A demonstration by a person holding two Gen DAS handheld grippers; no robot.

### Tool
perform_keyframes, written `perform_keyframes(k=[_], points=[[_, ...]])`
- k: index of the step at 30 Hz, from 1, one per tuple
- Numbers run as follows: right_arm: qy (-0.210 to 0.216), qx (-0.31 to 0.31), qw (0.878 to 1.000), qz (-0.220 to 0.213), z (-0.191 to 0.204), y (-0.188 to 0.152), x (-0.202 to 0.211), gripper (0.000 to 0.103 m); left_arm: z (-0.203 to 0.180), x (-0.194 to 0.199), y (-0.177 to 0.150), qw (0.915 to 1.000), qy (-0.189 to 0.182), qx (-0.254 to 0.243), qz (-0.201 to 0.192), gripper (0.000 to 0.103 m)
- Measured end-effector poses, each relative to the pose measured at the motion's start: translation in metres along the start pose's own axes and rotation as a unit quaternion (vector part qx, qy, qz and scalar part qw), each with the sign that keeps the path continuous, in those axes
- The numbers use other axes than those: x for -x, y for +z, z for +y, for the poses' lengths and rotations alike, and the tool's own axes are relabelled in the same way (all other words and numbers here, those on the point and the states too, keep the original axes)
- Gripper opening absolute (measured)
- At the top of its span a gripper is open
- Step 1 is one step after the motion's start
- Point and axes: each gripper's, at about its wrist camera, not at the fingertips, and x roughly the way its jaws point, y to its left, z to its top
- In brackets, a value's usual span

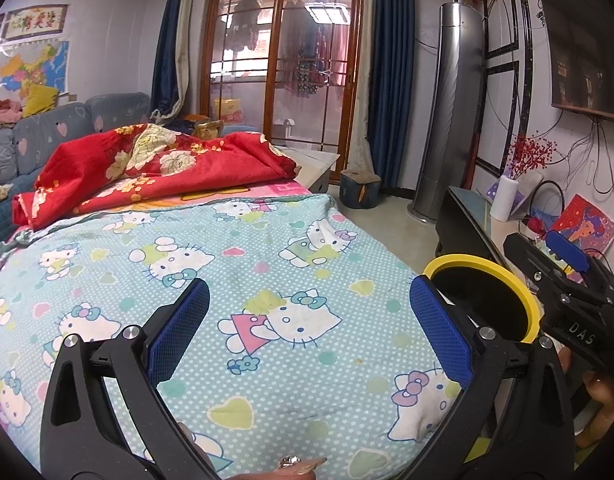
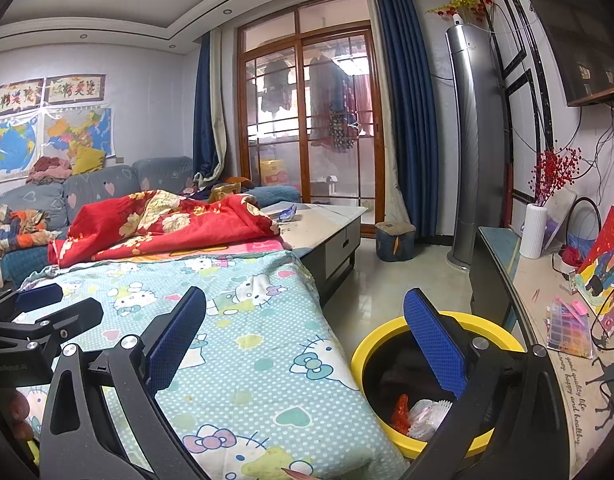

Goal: Collect trash

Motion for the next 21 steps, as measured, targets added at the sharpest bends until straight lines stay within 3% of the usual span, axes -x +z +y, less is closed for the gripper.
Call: perform_keyframes(k=[5, 8, 11, 14, 15, 18, 19, 20, 21], points=[[0.003, -0.003, 1.0, 0.01, -0.002, 0.003, -0.005, 0.096, 0.003, -0.013, -0.007, 0.9994, 0.019, 0.009, 0.028, 0.092], [0.032, -0.008, 0.999, 0.025, 0.012, 0.014, -0.018, 0.097, 0.019, -0.019, -0.006, 0.9983, 0.033, 0.025, 0.041, 0.092], [0.084, -0.012, 0.995, 0.042, 0.045, 0.029, -0.037, 0.097, 0.055, -0.022, -0.001, 0.9946, 0.064, 0.057, 0.06, 0.092], [0.159, -0.014, 0.984, 0.079, 0.104, 0.045, -0.067, 0.097, 0.122, -0.015, -0.003, 0.9837, 0.135, 0.095, 0.071, 0.092], [0.183, -0.008, 0.978, 0.099, 0.126, 0.048, -0.078, 0.097, 0.158, -0.01, -0.007, 0.9734, 0.186, 0.108, 0.079, 0.092], [0.263, 0.024, 0.945, 0.19, 0.223, 0.045, -0.12, 0.096, 0.243, 0.002, -0.021, 0.9441, 0.272, 0.151, 0.108, 0.092], [0.286, 0.043, 0.93, 0.226, 0.265, 0.037, -0.135, 0.096, 0.277, 0.006, -0.029, 0.9238, 0.32, 0.167, 0.129, 0.092], [0.307, 0.067, 0.913, 0.259, 0.302, 0.027, -0.148, 0.096, 0.304, 0.01, -0.037, 0.9129, 0.338, 0.177, 0.145, 0.092], [0.315, 0.089, 0.902, 0.282, 0.332, 0.018, -0.156, 0.096, 0.332, 0.015, -0.048, 0.8965, 0.366, 0.19, 0.163, 0.092]])
